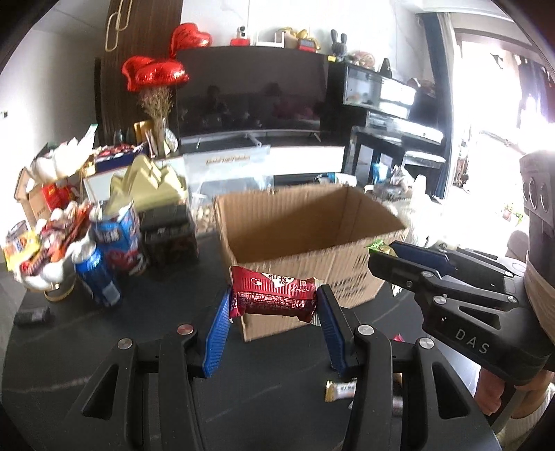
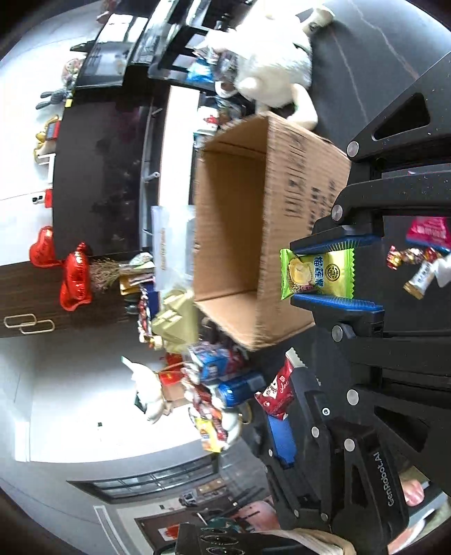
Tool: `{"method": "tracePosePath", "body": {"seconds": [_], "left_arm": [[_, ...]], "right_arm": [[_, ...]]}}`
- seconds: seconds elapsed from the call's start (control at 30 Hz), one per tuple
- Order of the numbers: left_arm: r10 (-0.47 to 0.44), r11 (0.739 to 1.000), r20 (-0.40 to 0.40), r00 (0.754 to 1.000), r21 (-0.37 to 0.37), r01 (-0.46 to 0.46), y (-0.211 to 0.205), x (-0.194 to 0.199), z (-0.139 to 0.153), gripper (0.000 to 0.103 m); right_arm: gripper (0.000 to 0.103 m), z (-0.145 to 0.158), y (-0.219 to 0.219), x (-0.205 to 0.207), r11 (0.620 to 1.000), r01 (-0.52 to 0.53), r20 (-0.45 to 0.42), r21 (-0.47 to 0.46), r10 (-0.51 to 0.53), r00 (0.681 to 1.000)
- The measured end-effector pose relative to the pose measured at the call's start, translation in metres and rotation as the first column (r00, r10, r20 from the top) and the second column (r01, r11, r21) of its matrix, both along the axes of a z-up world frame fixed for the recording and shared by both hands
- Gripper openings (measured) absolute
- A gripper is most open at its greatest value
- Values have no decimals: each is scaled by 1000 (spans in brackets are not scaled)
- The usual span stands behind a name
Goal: Organize snacks
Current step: 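Carry both snacks over the cardboard box and open both grippers to drop them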
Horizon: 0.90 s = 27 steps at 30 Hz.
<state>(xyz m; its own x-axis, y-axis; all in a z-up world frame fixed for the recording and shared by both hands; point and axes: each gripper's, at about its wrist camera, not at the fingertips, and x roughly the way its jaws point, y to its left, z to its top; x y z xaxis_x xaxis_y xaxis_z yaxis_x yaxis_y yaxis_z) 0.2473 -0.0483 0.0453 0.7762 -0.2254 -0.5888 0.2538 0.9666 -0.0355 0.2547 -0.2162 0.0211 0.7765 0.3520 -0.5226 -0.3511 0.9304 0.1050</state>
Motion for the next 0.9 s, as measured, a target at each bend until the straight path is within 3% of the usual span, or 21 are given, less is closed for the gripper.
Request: {"method": "tracePosePath", "body": {"seconds": [0.33,0.63,0.77,0.83,0.9], "left_arm": [[-57,998,-27,998,35,58,-19,42,31,48],[-76,997,-99,992,-12,75,-29,94,27,48],[-50,999,-88,995,6,51,-33,115,25,51],[-29,999,-90,995,26,32,-34,121,24,60],[-18,999,-78,997,35,21,-32,117,24,63]], "right_arm": [[25,37,-13,38,999,32,-10,-10,-32,999],[25,35,-21,80,996,75,-53,-45,-78,996],[25,32,-23,94,995,92,-58,-49,-95,994],[31,30,-24,100,992,110,-66,-57,-114,991],[52,28,-27,98,990,132,-68,-52,-135,989]]}}
